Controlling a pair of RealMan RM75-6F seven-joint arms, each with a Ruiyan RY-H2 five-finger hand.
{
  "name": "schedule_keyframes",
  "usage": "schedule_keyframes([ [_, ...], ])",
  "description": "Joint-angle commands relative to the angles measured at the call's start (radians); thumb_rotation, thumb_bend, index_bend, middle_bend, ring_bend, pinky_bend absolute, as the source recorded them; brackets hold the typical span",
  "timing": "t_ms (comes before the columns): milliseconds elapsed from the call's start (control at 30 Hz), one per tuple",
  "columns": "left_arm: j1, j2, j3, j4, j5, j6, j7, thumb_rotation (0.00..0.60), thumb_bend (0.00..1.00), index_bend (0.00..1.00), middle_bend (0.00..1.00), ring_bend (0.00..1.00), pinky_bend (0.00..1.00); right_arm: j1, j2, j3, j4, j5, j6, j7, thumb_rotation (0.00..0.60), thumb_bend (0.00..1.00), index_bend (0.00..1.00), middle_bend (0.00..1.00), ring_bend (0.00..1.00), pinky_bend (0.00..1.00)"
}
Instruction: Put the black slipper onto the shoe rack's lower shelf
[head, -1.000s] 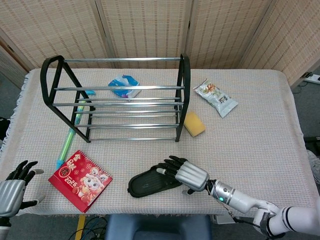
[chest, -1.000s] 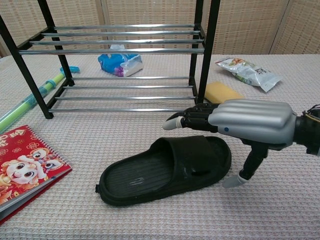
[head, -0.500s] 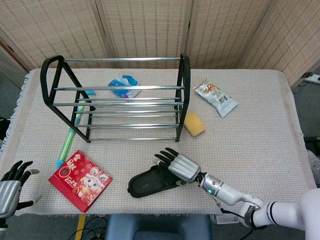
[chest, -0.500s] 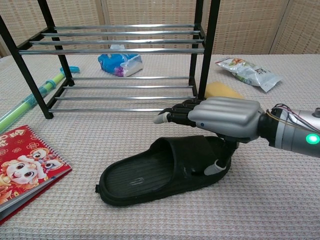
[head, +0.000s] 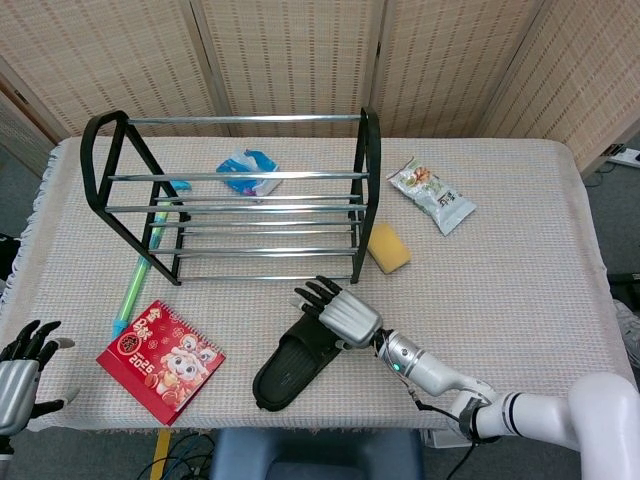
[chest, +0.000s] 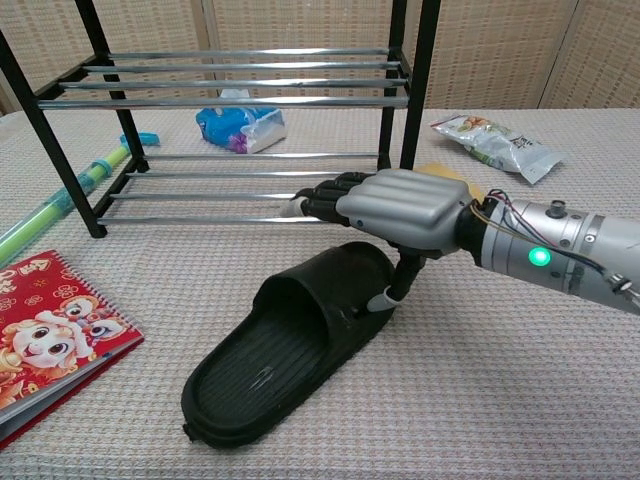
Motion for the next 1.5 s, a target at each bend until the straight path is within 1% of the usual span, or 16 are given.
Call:
schedule_keyframes([
  [33, 0.000, 0.000, -0.001, 0.000, -0.002, -0.001, 0.002, 0.600, 0.15, 0.35, 0.18, 0.10, 0.26, 0.014, -0.031, 0.023, 0.022, 0.017, 0.007, -0.018, 0.600, 0.16, 0.00, 0.01, 0.00, 0.00],
  [133, 0.001, -0.001, -0.002, 0.003, -0.008, -0.001, 0.002, 0.600, 0.15, 0.35, 0.18, 0.10, 0.26, 0.019, -0.038, 0.029, 0.009, 0.019, 0.015, 0.006, 0.600, 0.19, 0.00, 0.02, 0.00, 0.00],
  [200, 0.002, -0.001, -0.002, 0.004, -0.009, -0.002, -0.002, 0.600, 0.15, 0.35, 0.18, 0.10, 0.26, 0.018, -0.025, 0.022, -0.017, 0.007, 0.023, 0.042, 0.600, 0.20, 0.00, 0.03, 0.00, 0.00],
  [333, 0.002, 0.000, 0.000, 0.005, -0.008, -0.004, -0.003, 0.600, 0.15, 0.35, 0.18, 0.10, 0.26, 0.013, 0.041, -0.012, -0.107, -0.051, 0.052, 0.148, 0.600, 0.23, 0.00, 0.06, 0.00, 0.00],
  [500, 0.001, 0.001, 0.003, 0.000, 0.002, -0.002, -0.005, 0.600, 0.15, 0.35, 0.18, 0.10, 0.26, 0.009, 0.103, -0.059, -0.193, -0.140, 0.102, 0.220, 0.600, 0.29, 0.00, 0.10, 0.00, 0.00],
  [533, 0.001, 0.002, 0.003, -0.002, 0.004, -0.002, -0.005, 0.600, 0.15, 0.35, 0.18, 0.10, 0.26, 0.011, 0.109, -0.069, -0.205, -0.158, 0.108, 0.226, 0.600, 0.32, 0.00, 0.11, 0.00, 0.00],
  [633, 0.000, 0.005, 0.005, -0.008, 0.014, 0.001, -0.008, 0.600, 0.15, 0.35, 0.18, 0.10, 0.26, 0.021, 0.117, -0.107, -0.238, -0.215, 0.106, 0.222, 0.600, 0.40, 0.00, 0.15, 0.02, 0.01],
  [667, 0.001, 0.006, 0.005, -0.009, 0.017, 0.002, -0.009, 0.600, 0.15, 0.35, 0.18, 0.10, 0.26, 0.024, 0.118, -0.117, -0.245, -0.226, 0.100, 0.217, 0.600, 0.45, 0.00, 0.16, 0.03, 0.02],
  [767, 0.005, 0.009, 0.008, -0.010, 0.018, 0.006, -0.011, 0.600, 0.15, 0.35, 0.18, 0.10, 0.26, 0.031, 0.121, -0.143, -0.255, -0.247, 0.077, 0.196, 0.600, 0.54, 0.00, 0.19, 0.05, 0.02],
  [867, 0.009, 0.010, 0.011, -0.007, 0.015, 0.007, -0.013, 0.600, 0.15, 0.35, 0.18, 0.10, 0.26, 0.030, 0.126, -0.154, -0.251, -0.247, 0.062, 0.163, 0.600, 0.57, 0.03, 0.20, 0.05, 0.03],
  [1000, 0.013, 0.011, 0.013, -0.005, 0.015, 0.010, -0.018, 0.600, 0.15, 0.35, 0.18, 0.10, 0.26, 0.014, 0.140, -0.150, -0.246, -0.231, 0.071, 0.115, 0.600, 0.57, 0.04, 0.20, 0.05, 0.03],
  [1100, 0.014, 0.012, 0.014, -0.002, 0.017, 0.011, -0.027, 0.600, 0.15, 0.35, 0.18, 0.10, 0.26, -0.004, 0.161, -0.143, -0.236, -0.205, 0.077, 0.067, 0.600, 0.53, 0.04, 0.20, 0.05, 0.03],
  [1200, 0.013, 0.012, 0.014, 0.001, 0.017, 0.009, -0.028, 0.600, 0.15, 0.35, 0.18, 0.10, 0.26, -0.019, 0.170, -0.127, -0.220, -0.157, 0.068, 0.025, 0.600, 0.35, 0.04, 0.18, 0.05, 0.03],
  [1333, 0.008, 0.011, 0.013, -0.001, 0.022, 0.004, -0.028, 0.600, 0.15, 0.35, 0.18, 0.10, 0.26, -0.025, 0.140, -0.086, -0.177, -0.086, 0.052, -0.018, 0.600, 0.15, 0.01, 0.13, 0.05, 0.03],
  [1400, 0.008, 0.011, 0.013, -0.002, 0.024, 0.004, -0.029, 0.600, 0.15, 0.35, 0.18, 0.10, 0.26, -0.023, 0.117, -0.071, -0.154, -0.062, 0.045, -0.032, 0.600, 0.11, 0.00, 0.12, 0.05, 0.03],
  [1500, 0.008, 0.014, 0.014, -0.002, 0.023, 0.002, -0.034, 0.600, 0.15, 0.35, 0.18, 0.10, 0.26, -0.012, 0.078, -0.050, -0.115, -0.034, 0.025, -0.047, 0.600, 0.10, 0.00, 0.10, 0.05, 0.03],
])
